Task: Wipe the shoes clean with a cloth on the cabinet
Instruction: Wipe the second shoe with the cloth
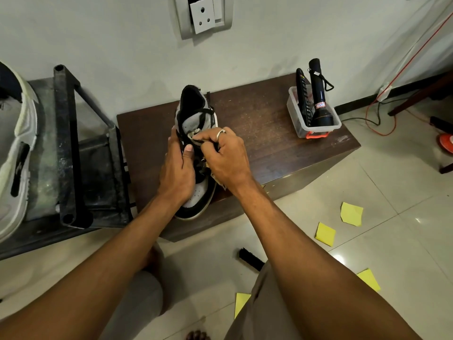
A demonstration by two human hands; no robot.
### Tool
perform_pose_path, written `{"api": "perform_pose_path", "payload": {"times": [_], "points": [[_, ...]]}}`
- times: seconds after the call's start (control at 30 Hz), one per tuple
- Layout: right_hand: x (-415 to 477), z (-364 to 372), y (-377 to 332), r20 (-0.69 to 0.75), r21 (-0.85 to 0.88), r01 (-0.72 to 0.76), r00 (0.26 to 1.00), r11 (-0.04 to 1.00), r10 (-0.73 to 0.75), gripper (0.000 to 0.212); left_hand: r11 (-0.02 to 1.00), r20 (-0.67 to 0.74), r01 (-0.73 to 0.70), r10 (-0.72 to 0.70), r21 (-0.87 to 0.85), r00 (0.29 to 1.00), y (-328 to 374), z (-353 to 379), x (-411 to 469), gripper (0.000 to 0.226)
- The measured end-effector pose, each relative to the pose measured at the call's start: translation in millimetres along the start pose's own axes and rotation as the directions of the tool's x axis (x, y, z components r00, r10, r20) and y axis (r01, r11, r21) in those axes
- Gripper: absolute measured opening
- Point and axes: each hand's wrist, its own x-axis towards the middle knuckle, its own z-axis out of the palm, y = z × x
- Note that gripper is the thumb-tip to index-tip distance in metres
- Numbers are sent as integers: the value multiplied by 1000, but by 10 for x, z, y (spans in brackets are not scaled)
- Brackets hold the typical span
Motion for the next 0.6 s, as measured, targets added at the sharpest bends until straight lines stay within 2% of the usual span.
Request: {"api": "perform_pose_path", "payload": {"times": [0.1,0.23,0.43,0.5,0.6], "points": [[41,5,49,-152,-22,95,983,995,-98,30,1000,-2,-23,23,9,1000,14,10,-3,68],[43,87,73,3,-124,114,993,986,-114,35,999,-19,-36,35,-23,999,31,5,-15,66],[31,15,47,102,-74,-49,993,996,56,20,1000,-7,-9,9,-9,1000,31,-15,-17,69],[16,-10,48,40,-29,-62,997,998,63,20,1000,-2,4,-4,-1,1000,27,-12,-15,70],[0,12,42,-61,-57,48,997,997,-52,24,1000,2,1,-1,-8,1000,54,-21,-28,69]]}}
